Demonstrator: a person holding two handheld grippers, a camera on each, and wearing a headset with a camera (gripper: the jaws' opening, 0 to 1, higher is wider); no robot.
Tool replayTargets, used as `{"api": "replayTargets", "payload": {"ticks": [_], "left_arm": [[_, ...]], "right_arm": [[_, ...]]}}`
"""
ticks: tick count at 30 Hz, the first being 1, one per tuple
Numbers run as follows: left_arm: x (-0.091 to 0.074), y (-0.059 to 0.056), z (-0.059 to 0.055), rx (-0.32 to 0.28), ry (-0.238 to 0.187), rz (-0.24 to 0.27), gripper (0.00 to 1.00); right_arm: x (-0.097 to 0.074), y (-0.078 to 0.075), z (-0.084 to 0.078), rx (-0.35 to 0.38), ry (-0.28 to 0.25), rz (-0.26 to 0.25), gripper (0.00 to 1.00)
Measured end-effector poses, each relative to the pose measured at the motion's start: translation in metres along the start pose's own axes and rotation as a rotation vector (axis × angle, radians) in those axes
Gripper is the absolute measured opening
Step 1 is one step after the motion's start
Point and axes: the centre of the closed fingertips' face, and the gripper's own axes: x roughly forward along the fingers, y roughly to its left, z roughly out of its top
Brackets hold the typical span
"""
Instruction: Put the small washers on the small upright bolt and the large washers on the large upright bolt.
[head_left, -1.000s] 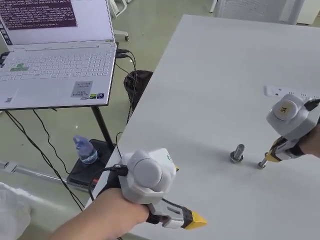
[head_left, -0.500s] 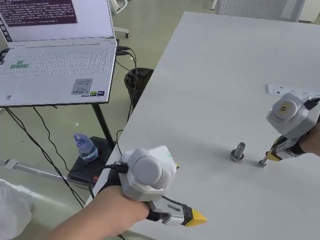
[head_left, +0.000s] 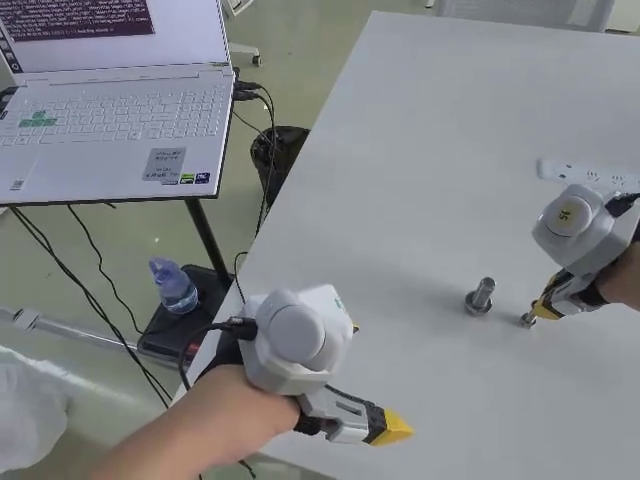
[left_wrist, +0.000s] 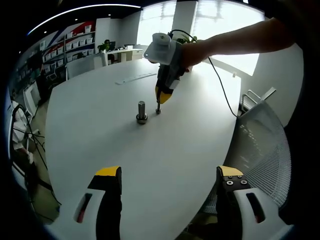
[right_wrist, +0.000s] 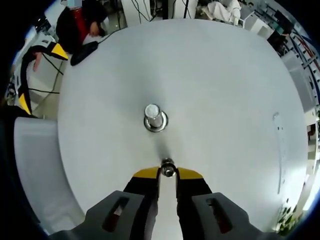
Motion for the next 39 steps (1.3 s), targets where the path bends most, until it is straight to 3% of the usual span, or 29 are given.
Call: {"api": "replayTargets", "payload": {"ticks": [13,39], "left_arm": [[0.000,0.003,0.006,-0.004,-0.010,0.004,0.77],[0.001,0.005,0.003,-0.009,0.006,-0.004,0.75]], "right_arm": [[0.019,-0.004,-0.003,0.000,0.008,-0.003,0.13],[0.026,0.001,-0.001,-0.010,0.023,0.006,0.13]]}}
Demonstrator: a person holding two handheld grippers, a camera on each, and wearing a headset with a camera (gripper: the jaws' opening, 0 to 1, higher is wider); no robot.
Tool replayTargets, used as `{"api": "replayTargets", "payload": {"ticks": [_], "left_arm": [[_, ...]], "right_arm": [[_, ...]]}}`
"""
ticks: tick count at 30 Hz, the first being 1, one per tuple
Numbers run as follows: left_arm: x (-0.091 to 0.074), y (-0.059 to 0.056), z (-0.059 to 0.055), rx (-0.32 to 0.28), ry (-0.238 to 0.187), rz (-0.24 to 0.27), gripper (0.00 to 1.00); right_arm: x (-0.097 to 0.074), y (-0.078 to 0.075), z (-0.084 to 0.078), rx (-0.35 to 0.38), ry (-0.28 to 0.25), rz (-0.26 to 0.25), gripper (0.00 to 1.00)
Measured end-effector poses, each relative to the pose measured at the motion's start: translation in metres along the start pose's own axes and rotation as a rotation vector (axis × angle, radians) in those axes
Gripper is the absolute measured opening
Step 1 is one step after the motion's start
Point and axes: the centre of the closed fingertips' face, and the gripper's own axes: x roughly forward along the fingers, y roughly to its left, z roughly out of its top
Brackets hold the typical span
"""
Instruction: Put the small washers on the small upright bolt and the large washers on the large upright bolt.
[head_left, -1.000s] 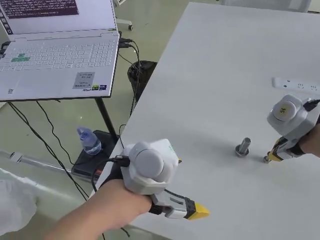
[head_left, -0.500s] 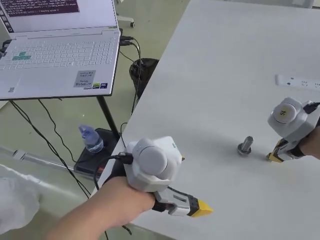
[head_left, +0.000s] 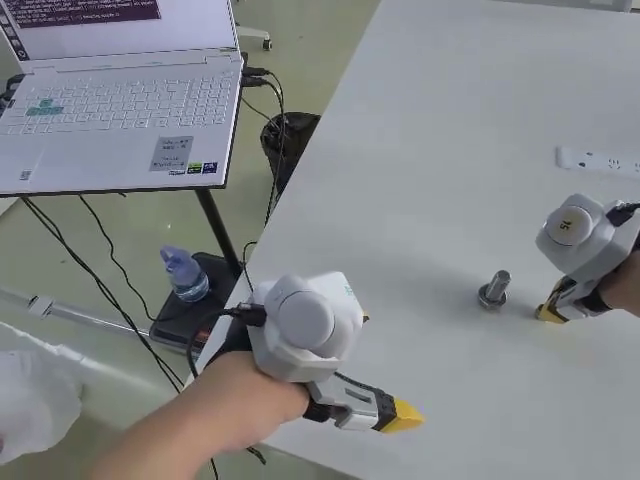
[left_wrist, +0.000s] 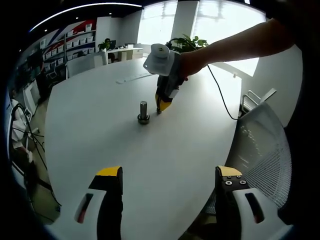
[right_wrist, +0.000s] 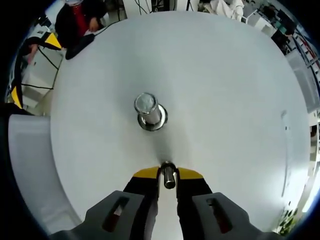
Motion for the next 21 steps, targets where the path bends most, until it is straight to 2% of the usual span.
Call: {"api": "replayTargets", "payload": {"ticks": [21], "left_arm": [[0.0015,-0.0045,0.0010,0.004,0.002,-0.005,0.74]], "right_arm": [[-0.0015,-0.0003,-0.0023,0.006,-0.009,-0.002,0.14]]}}
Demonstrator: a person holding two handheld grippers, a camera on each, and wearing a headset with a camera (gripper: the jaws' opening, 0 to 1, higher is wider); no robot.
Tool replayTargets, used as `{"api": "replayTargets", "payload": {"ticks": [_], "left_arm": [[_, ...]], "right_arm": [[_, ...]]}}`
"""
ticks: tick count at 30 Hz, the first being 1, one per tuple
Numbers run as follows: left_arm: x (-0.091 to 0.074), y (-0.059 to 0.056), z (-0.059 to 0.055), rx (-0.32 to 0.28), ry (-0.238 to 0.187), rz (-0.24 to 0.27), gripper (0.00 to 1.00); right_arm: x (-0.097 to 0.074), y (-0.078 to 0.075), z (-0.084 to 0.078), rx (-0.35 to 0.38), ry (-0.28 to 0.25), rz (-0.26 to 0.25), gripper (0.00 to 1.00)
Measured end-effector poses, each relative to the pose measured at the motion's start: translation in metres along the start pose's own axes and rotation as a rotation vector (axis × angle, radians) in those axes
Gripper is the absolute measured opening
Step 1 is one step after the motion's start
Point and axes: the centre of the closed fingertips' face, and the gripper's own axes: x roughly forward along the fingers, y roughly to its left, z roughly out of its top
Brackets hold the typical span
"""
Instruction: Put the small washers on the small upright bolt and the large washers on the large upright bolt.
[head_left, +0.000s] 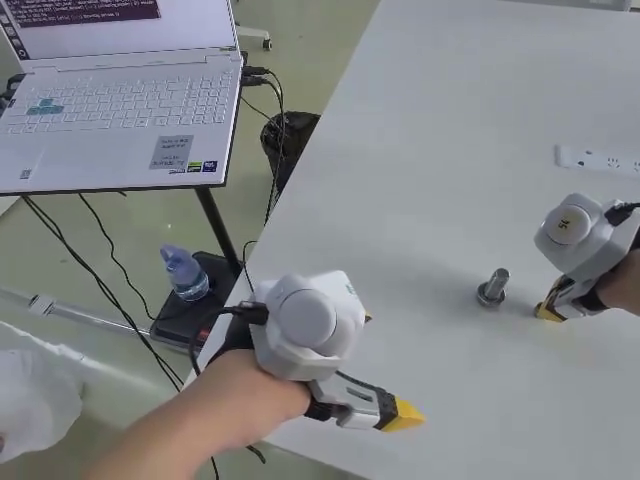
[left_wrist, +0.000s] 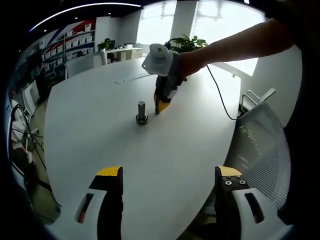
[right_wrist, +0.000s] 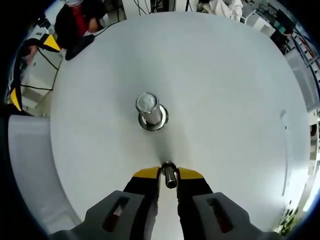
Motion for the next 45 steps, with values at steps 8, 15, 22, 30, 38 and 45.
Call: {"api": "replayTargets", "payload": {"ticks": [8,15,22,30,38,45], "left_arm": [[-0.003,0.001,-0.002,-0.001,0.000,0.004,0.74],[-0.004,-0.003,-0.003,-0.001,-0.002,0.005,0.74],[-0.006,-0.005,0.001,0.011,-0.006,0.007,0.74],[-0.007,-0.010,0.002,0.026,-0.006,0.012,0.74],[-0.009,-0.018,0.001,0.038,-0.001,0.010,0.74],[-0.013,-0.021,0.007,0.031,-0.016,0.023,0.75]], "right_arm": [[-0.002,-0.001,0.005,-0.001,-0.022,0.002,0.23],[-0.006,-0.002,0.005,-0.005,-0.020,0.003,0.22],[-0.021,-0.003,0.005,0.007,-0.040,-0.003,0.22],[-0.043,-0.003,0.012,0.044,-0.112,-0.004,0.23],[-0.057,-0.004,0.006,0.050,-0.146,-0.020,0.24],[-0.081,-0.002,0.004,0.108,-0.249,-0.038,0.24]]}}
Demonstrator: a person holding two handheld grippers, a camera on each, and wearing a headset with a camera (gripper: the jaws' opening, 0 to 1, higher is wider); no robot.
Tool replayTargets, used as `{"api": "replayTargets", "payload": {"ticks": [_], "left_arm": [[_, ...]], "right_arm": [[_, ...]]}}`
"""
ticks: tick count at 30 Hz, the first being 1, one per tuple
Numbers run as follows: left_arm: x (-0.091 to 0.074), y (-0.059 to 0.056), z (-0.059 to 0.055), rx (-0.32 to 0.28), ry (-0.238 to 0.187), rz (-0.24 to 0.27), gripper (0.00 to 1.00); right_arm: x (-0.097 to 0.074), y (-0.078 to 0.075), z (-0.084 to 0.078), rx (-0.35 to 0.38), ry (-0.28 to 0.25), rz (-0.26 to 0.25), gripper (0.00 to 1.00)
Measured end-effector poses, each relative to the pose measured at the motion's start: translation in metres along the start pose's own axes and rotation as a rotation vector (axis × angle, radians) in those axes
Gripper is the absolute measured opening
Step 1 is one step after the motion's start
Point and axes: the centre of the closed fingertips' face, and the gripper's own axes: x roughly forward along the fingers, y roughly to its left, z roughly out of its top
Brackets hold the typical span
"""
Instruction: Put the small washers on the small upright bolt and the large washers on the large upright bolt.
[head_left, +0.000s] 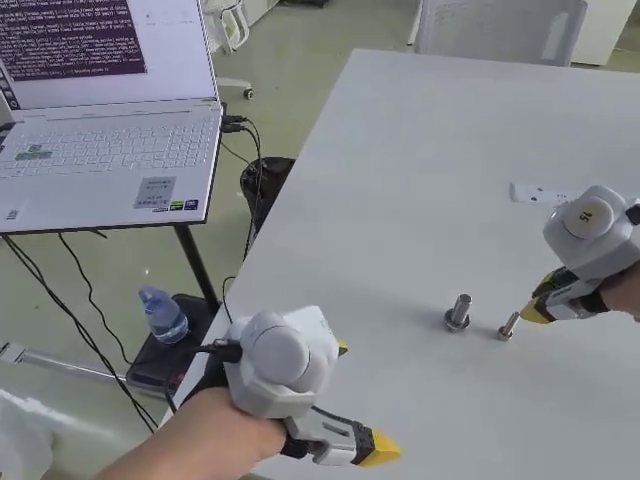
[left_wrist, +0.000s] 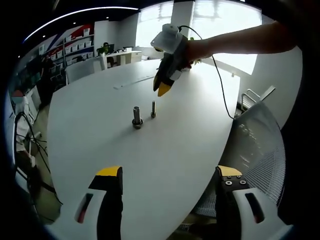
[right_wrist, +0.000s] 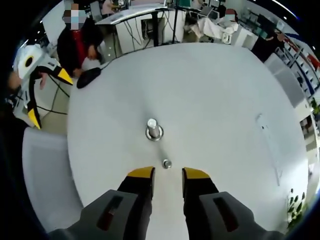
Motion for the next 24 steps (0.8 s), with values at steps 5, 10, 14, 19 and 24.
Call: {"api": "replayTargets", "payload": {"ticks": [5,10,14,19,24], "left_arm": [[-0.001,-0.002,0.001,0.002,0.001,0.006,0.75],[-0.001,-0.003,0.004,-0.014,-0.012,0.010,0.75],[-0.001,-0.004,0.007,-0.009,-0.014,0.013,0.76],[0.000,-0.004,0.011,-0.002,-0.014,0.012,0.76],[0.001,-0.004,0.016,0.006,-0.015,0.013,0.76]], "right_arm": [[-0.017,0.002,-0.002,0.034,-0.062,-0.003,0.24],[-0.033,0.005,-0.005,0.085,-0.145,0.007,0.26],[-0.043,0.007,-0.014,0.131,-0.180,0.025,0.30],[-0.063,0.005,-0.019,0.157,-0.280,0.019,0.33],[-0.082,0.008,-0.024,0.223,-0.359,0.049,0.37]]}}
